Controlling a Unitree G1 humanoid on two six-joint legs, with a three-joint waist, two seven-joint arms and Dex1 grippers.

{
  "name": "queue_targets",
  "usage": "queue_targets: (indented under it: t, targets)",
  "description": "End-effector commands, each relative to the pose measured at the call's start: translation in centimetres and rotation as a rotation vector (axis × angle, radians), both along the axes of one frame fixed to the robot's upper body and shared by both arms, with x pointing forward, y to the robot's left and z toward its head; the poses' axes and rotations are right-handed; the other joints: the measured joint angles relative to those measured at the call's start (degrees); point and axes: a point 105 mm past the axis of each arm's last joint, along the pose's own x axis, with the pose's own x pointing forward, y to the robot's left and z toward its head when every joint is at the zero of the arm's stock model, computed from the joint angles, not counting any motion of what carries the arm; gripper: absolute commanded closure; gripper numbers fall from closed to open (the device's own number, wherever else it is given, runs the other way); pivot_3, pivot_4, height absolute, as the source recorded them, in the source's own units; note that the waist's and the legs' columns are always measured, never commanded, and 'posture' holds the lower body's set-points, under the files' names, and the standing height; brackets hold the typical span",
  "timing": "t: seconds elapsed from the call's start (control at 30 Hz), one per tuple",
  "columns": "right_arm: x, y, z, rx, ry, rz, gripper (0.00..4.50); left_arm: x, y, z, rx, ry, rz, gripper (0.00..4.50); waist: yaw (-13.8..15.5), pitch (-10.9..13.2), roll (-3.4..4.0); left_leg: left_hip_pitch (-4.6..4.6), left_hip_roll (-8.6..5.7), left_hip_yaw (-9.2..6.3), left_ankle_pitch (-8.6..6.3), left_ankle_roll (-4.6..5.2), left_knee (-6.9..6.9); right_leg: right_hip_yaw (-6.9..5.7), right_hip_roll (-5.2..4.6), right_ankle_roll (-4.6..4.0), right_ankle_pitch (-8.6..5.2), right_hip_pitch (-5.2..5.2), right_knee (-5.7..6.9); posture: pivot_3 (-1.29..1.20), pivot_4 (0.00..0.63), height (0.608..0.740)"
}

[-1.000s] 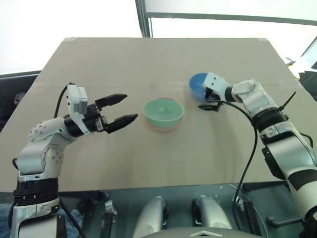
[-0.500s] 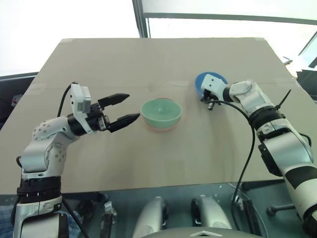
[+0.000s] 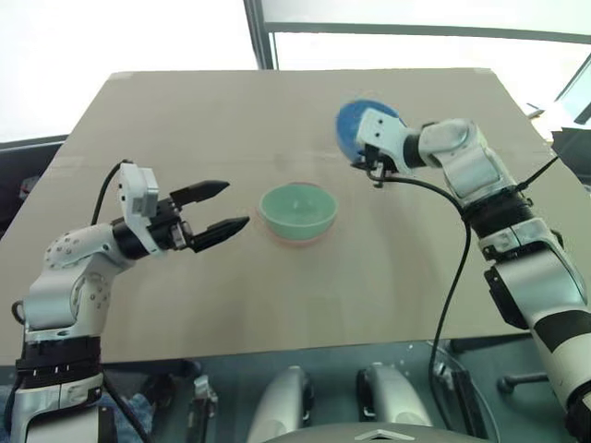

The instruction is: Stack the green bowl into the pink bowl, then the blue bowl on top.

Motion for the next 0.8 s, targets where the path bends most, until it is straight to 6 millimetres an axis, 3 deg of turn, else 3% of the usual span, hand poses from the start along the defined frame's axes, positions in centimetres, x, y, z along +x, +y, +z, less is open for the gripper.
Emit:
queue_targets:
  t: [0.03,0.2,0.37,0.4,0.47,0.53,0.67,0.8]
  targets:
    - [-3.7,2.5,1.6,0.029,-0.007,0.133,4.45,-0.6,1.6,0.9,0.039,-0.032,0.028,0.0,0.25,-0.01,-0.02,0.0,-0.01,-0.01,0.0,0.0,-0.01,0.0,-0.02,0.0,0.0,0.0,-0.02,0.0,0.15,0.74]
    - [-7.8,4.5,0.5,0.016,0.049,0.242,4.45,-0.8,2.5,1.1,0.054,-0.028,0.046,0.0,0.65,-0.02,-0.04,0.0,-0.06,-0.03,-0.01,0.01,0.02,-0.02,-0.08,0.0,0.0,0.0,-0.04,0.0,0.15,0.74]
    - [-9.1,5.1,-0.6,0.018,0.079,0.258,4.45,-0.8,2.8,1.1,0.065,-0.025,0.05,0.0,0.58,-0.03,-0.05,0.02,-0.05,-0.03,0.01,-0.01,0.01,-0.02,-0.08,-0.01,0.0,-0.01,-0.01,0.0,0.15,0.74]
    - [-9.2,5.2,-0.6,0.024,0.081,0.257,3.75,-0.8,2.7,1.1,0.065,-0.026,0.049,0.0,0.58,-0.03,-0.05,0.02,-0.05,-0.03,0.01,-0.01,0.02,-0.03,-0.08,-0.01,0.0,-0.01,0.0,0.0,0.15,0.74]
    - [-9.2,5.4,-0.3,0.044,0.082,0.251,2.99,-0.7,2.7,1.1,0.065,-0.026,0.047,0.0,0.54,-0.03,-0.06,0.03,-0.05,-0.03,0.01,-0.02,0.02,-0.03,-0.08,-0.01,0.0,-0.01,0.0,0.0,0.15,0.74]
    - [-9.0,5.5,0.6,0.087,0.081,0.23,2.59,-0.7,2.5,1.2,0.051,-0.027,0.04,0.0,0.49,-0.04,-0.06,0.03,-0.05,-0.03,0.02,-0.02,0.02,-0.03,-0.08,-0.01,0.0,-0.01,0.0,0.0,0.15,0.74]
    - [-8.4,4.4,3.3,0.226,0.112,0.172,2.59,-0.6,2.1,1.1,0.043,-0.02,0.043,0.0,0.47,-0.03,-0.06,0.03,-0.05,-0.04,0.02,-0.02,0.02,-0.03,-0.08,-0.01,0.0,-0.01,0.0,0.0,0.15,0.74]
    - [-8.3,1.4,4.3,0.36,0.144,0.128,2.59,-0.9,1.7,0.9,0.035,-0.011,0.044,0.0,0.71,-0.05,-0.08,0.02,-0.06,-0.04,0.01,-0.02,0.01,-0.03,-0.08,-0.01,0.0,0.0,-0.02,0.0,0.15,0.74]
